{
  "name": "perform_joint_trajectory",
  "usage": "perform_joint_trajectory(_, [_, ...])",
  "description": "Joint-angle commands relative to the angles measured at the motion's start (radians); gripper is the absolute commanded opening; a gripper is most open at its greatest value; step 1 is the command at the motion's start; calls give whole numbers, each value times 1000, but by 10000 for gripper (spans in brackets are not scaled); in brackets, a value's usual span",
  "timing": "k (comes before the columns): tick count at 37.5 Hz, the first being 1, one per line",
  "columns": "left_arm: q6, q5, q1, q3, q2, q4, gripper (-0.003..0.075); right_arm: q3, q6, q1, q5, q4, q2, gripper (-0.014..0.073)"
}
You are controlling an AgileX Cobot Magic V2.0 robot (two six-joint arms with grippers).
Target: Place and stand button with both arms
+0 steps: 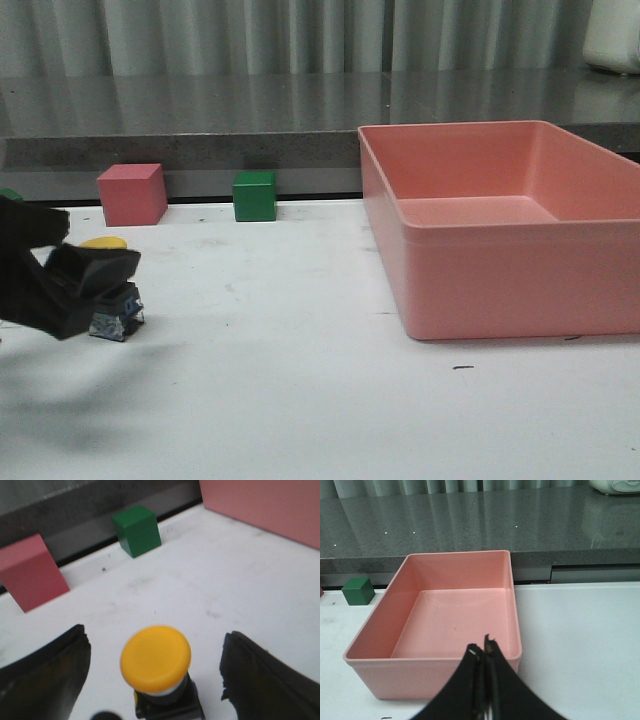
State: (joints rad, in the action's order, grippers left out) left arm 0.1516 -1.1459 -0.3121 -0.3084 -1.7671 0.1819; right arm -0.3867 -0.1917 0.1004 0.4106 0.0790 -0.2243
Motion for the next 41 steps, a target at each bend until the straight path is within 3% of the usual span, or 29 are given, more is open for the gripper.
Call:
perform_joint_trajectory(1, [-24,-45,-4,4,140,-6,527,-24,13,-7,-76,13,-10,-69])
perform_joint_trajectory(13, [-361,311,-4,-20,490,105,526,-24,13,-7,-76,13,-10,-69])
perform_joint_trajectory(20, [-492,693,-4,-96,684,214,526,-24,13,-7,-76,13,-10,-69])
perform_joint_trajectory(37, [-496,1375,-4,-218,1125,180,525,-24,13,-7,-76,13,-10,-69])
perform_joint_trajectory(41, [-496,1513,-4,-218,1213,141,480,-24,13,-7,-76,13,-10,-69])
